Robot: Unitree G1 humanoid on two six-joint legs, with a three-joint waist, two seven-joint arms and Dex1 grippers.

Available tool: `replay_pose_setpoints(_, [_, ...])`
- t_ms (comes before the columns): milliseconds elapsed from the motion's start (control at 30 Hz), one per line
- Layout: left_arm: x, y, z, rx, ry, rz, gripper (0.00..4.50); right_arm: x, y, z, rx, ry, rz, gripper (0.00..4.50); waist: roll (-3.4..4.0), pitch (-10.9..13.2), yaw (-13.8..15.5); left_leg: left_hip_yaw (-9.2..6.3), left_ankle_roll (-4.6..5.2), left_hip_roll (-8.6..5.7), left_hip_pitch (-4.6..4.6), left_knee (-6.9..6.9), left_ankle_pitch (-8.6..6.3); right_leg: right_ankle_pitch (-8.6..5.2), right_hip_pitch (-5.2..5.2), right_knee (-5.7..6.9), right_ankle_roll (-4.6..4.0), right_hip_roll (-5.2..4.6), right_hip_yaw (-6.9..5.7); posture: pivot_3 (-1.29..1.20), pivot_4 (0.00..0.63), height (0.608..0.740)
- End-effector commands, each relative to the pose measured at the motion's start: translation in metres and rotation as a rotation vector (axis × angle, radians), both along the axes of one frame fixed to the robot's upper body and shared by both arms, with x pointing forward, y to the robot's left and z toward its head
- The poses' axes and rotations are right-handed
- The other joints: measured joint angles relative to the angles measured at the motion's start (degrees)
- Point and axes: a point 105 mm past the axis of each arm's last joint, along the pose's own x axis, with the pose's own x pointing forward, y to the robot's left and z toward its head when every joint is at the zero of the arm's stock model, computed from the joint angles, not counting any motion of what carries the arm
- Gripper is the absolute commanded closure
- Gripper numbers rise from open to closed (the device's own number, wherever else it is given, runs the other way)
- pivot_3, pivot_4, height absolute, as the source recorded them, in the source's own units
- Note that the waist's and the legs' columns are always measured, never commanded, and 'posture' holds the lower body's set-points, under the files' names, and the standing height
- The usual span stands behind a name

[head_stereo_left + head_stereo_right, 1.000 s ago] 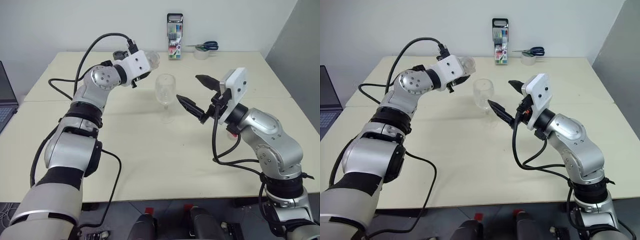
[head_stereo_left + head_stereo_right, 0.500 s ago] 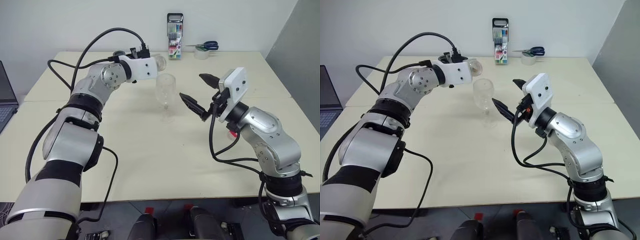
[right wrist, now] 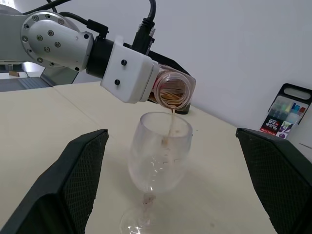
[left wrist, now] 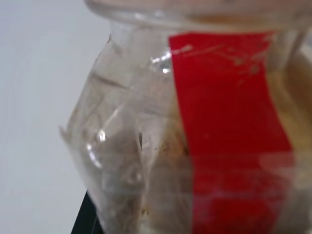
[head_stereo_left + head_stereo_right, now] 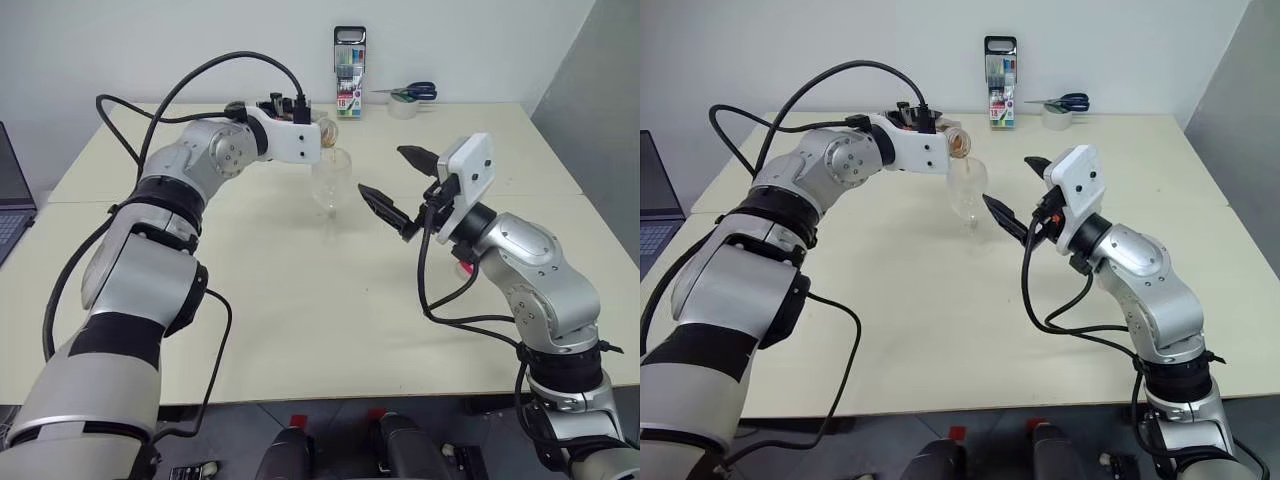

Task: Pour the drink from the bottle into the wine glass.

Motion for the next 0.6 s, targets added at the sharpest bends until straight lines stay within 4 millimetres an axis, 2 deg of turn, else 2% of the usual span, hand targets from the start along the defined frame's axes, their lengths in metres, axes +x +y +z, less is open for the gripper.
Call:
replay_pose_setpoints(33, [-0.0036,0.0008,0.0334,0.002,-0.1,-0.005,2.86,-0.0053,-0.0006,0.0176,0.022,-0.071,0.012,0.0,0.0,0.0,0.0,0.02,0.0,0.0,0.0,0.0,0.0,0.0,0.0,0.01,0.0,0.0,0.01,0.0,0.15,0.74])
replay_pose_setpoints(600, [-0.0043,0.0073,0.039,0.087,-0.14,0.011,2.86,-0.0051,0.0036,0.0206,0.041,-0.079,0.017,0.0,0.0,0.0,0.0,0.01,0.0,-0.02,-0.02,0.02,0.0,0.0,-0.01,0.02,0.0,0.0,0.0,0.0,0.15,0.74])
